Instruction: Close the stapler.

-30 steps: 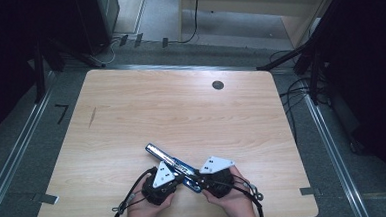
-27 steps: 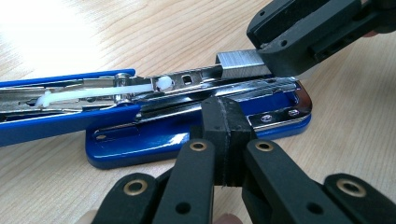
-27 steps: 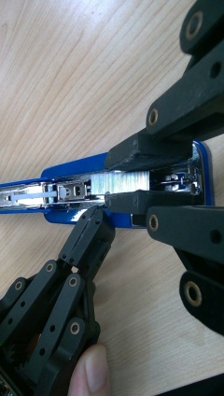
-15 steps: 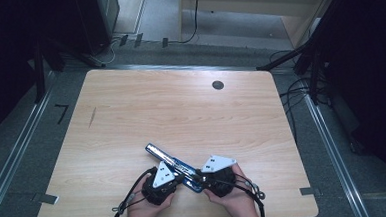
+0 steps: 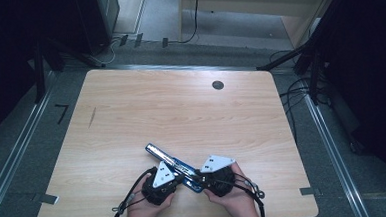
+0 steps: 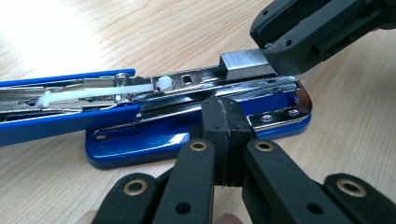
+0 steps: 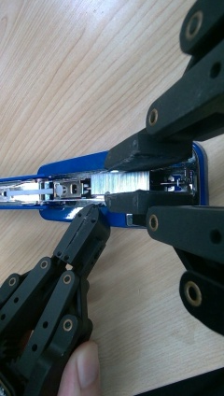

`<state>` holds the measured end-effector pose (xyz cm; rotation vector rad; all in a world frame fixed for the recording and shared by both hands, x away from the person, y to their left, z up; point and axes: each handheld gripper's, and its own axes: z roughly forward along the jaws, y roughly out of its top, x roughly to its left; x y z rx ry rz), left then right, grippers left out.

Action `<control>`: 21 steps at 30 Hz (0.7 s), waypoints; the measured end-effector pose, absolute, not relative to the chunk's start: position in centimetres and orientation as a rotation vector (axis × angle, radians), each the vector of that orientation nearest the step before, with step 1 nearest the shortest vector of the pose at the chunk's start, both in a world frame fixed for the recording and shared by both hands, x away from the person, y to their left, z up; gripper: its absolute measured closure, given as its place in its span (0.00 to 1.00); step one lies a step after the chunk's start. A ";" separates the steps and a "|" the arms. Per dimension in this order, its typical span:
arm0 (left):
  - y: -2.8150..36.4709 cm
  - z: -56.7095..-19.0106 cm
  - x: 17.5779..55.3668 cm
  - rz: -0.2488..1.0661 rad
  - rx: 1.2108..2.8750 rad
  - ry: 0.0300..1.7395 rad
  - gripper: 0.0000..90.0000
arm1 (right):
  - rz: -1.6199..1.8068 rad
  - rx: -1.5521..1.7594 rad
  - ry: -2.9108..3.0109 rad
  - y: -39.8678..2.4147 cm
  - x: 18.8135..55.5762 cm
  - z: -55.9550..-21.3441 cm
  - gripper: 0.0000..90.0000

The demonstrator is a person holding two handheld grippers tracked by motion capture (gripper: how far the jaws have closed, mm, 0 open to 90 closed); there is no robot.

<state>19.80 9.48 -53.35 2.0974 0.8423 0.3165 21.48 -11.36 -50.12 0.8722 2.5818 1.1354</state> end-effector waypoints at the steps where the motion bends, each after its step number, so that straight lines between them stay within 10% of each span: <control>1: 9.5 -53.3 19.8 0.317 2.097 0.842 1.00 | 1.130 0.872 2.584 -11.3 21.5 -50.1 0.89; 21: 9.5 -53.3 19.8 0.320 2.097 0.843 1.00 | 1.130 0.839 2.608 -11.1 21.9 -50.1 0.89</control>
